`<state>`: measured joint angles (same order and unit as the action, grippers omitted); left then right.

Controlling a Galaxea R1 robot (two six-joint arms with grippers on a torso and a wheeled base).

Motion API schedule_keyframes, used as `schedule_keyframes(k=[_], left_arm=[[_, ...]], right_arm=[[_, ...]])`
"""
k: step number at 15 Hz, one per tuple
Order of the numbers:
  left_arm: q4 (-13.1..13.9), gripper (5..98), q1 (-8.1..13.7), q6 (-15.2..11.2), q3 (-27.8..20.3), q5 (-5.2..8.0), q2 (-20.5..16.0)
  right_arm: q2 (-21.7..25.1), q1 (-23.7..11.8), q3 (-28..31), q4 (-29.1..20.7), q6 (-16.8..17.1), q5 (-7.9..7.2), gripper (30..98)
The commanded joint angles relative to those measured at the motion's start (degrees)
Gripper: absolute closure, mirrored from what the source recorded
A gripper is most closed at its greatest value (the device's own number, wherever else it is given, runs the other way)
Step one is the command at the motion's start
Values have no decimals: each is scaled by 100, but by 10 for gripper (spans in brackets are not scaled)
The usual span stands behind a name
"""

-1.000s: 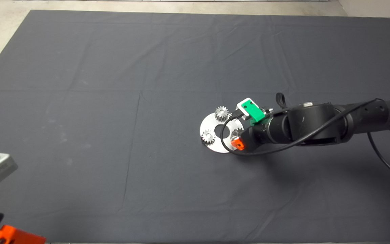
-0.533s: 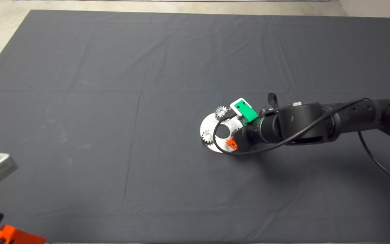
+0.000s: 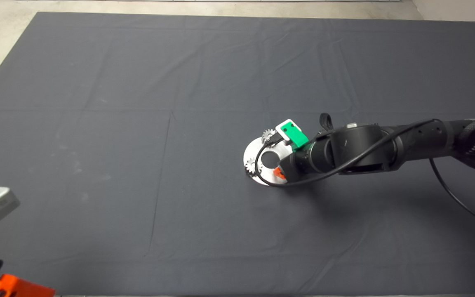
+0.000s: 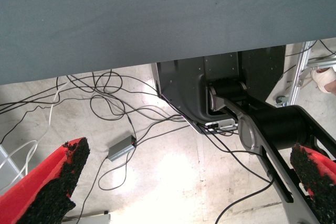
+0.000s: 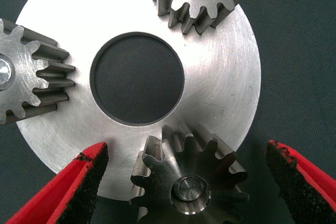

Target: Remove an incorrectly installed larger gear and replace it with the correct smaller gear

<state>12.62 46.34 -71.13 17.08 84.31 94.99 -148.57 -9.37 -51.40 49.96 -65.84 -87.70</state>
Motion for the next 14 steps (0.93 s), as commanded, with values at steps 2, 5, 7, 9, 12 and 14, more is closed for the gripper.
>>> schedule_keyframes(k=[2, 5, 7, 9, 12, 14], left_arm=[[92, 53, -10, -6, -75, 24, -19], [92, 53, -1, -6, -75, 24, -19], [92, 53, -1, 3, -75, 24, -24], [92, 53, -2, 3, -83, 24, -38], [92, 53, -1, 19, -92, 24, -89], [92, 53, -1, 20, -92, 24, -89]], right_arm=[[33, -56, 217, 155, -51, -89, 488], [54, -47, 337, 154, -60, -125, 488], [68, -47, 342, 149, -60, -125, 488], [95, 16, 342, 155, -60, -125, 488], [183, 155, 323, 163, -60, -107, 488], [204, 155, 307, 163, -52, -116, 488]])
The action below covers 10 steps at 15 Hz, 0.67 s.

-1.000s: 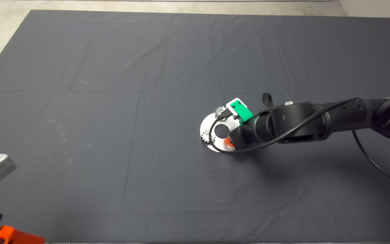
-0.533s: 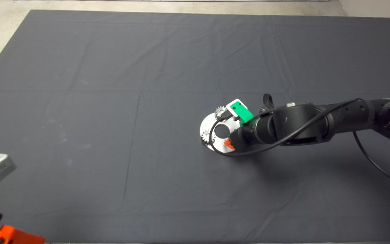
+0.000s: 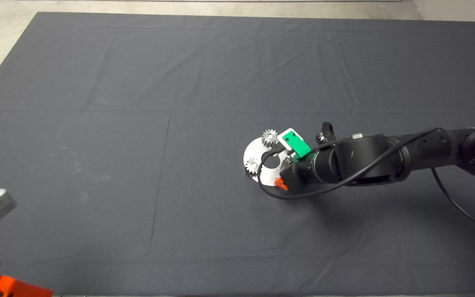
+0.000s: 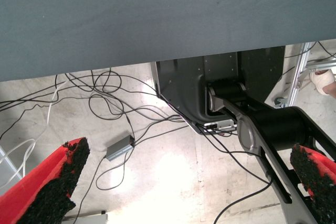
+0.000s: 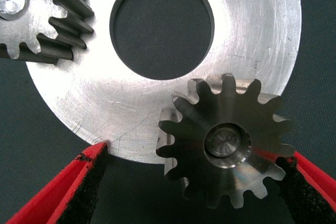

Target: Remove an incorrectly installed larger gear and replace it with the correct smaller gear

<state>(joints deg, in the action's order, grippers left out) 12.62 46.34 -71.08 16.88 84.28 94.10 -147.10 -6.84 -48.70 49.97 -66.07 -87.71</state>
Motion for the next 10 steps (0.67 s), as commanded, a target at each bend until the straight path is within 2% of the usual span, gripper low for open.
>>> schedule_keyframes(k=[1, 10], left_arm=[[92, 53, -9, 16, -73, 27, -1], [92, 53, -7, 16, -73, 27, 0]], right_arm=[[90, -99, 38, 162, -20, -107, 488], [54, -107, -235, 320, -17, -79, 488]])
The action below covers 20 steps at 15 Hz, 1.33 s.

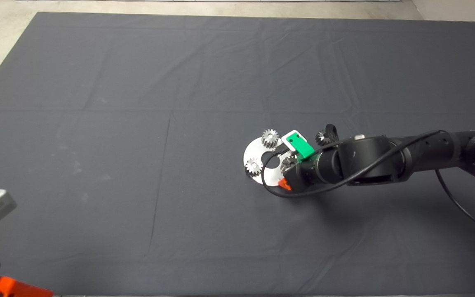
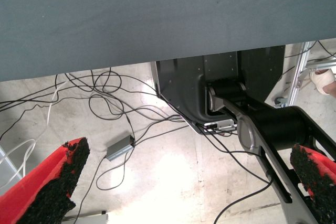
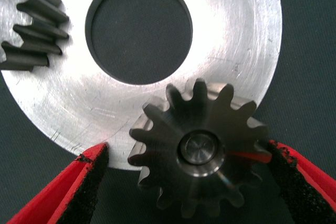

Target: Remove an incorrectly installed larger gear and replace it with the correct smaller gear

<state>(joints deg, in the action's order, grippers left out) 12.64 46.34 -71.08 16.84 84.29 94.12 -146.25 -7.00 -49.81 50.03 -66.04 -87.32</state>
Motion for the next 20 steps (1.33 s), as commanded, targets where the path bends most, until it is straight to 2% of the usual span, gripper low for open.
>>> schedule_keyframes(k=[1, 3, 4, 7, 12, 14, 15, 17, 19, 20], left_arm=[[90, 53, -2, 16, -68, 27, -2], [98, 53, -1, 16, -68, 27, -2], [98, 53, -1, 16, -68, 27, -2], [98, 53, -1, 16, -68, 27, -11], [90, 53, -1, 16, -65, 27, -11], [98, 53, -1, 16, -68, 27, -10], [98, 53, -8, 16, -68, 27, -2], [98, 53, -1, 16, -68, 27, -2], [98, 53, -1, 16, -68, 27, -2], [98, 53, -1, 16, -68, 27, -2]], right_arm=[[-38, -92, -133, 332, -23, -110, 488], [-49, -92, -159, 335, -15, -110, 493], [-49, -92, -159, 358, -6, -110, 524], [-31, -92, -151, 358, 21, -118, 525], [-26, -92, -93, 358, -32, -118, 625], [-14, -92, -72, 358, -23, -127, 631], [-8, -92, -27, 358, -29, -127, 663], [-40, -92, -1, 358, -22, -126, 670], [-31, -92, 96, 358, -41, -127, 724], [-31, -92, 96, 358, -41, -127, 726]])
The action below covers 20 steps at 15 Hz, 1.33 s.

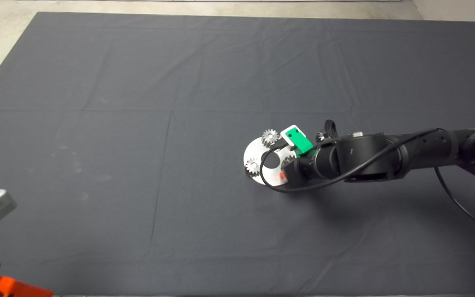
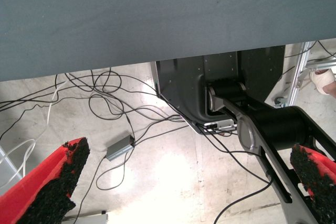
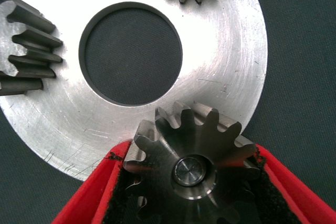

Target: Remove an incorrectly installed larger gear and replace it with the correct smaller gear

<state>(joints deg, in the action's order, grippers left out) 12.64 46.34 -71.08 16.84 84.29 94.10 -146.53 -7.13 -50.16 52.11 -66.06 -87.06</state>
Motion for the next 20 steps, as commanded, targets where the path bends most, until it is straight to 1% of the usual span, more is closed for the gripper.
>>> schedule_keyframes(k=[1, 2, 4, 5, 13, 15, 17, 20], left_arm=[[98, 53, -1, 16, -68, 27, -1], [98, 53, -1, 16, -68, 27, -1], [98, 53, -1, 16, -68, 27, -9], [98, 53, -9, 16, -68, 27, -9], [98, 53, -1, 16, -68, 27, -9], [93, 53, -1, 16, -68, 27, -9], [98, 53, -1, 16, -68, 27, -27], [89, 53, -1, 16, -68, 27, -62]], right_arm=[[-12, -78, 139, 150, -16, -149, 744], [-3, -78, 143, 150, -21, -153, 758], [-3, -78, 140, 151, -15, -153, 758], [-3, -78, 147, 150, -2, -153, 774], [14, -87, 157, 150, -20, -145, 788], [23, -131, 192, 150, -65, -145, 790], [5, -175, 386, 150, -74, -153, 791], [38, -392, 500, 141, -161, -188, 791]])
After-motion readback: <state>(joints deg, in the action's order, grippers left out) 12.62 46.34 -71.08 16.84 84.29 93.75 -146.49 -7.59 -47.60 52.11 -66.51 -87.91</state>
